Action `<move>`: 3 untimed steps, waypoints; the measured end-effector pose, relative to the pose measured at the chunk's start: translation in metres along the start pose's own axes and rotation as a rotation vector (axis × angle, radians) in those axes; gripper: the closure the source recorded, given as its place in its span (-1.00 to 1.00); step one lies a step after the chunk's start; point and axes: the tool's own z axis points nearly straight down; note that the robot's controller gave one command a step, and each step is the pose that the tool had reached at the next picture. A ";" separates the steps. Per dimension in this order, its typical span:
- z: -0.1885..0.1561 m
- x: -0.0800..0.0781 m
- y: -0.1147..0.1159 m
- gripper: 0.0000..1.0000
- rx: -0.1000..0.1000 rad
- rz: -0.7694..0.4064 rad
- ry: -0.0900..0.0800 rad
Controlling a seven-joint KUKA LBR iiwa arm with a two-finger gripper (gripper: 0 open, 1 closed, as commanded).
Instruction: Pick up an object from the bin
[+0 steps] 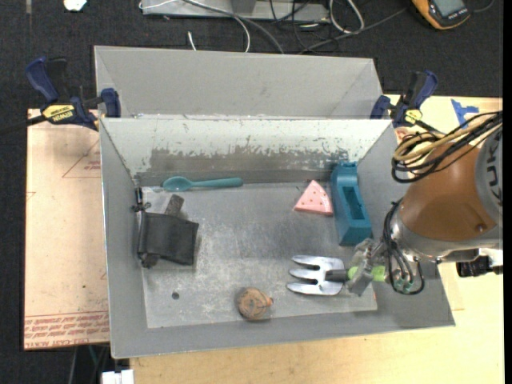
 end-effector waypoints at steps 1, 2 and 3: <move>-0.036 -0.002 0.000 1.00 -0.001 0.000 -0.006; -0.070 -0.002 0.001 1.00 -0.001 0.000 -0.009; -0.102 -0.002 0.001 1.00 -0.001 0.000 -0.008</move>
Offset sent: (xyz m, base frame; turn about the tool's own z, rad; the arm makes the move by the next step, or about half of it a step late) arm 0.0015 -0.0005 0.0435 0.0001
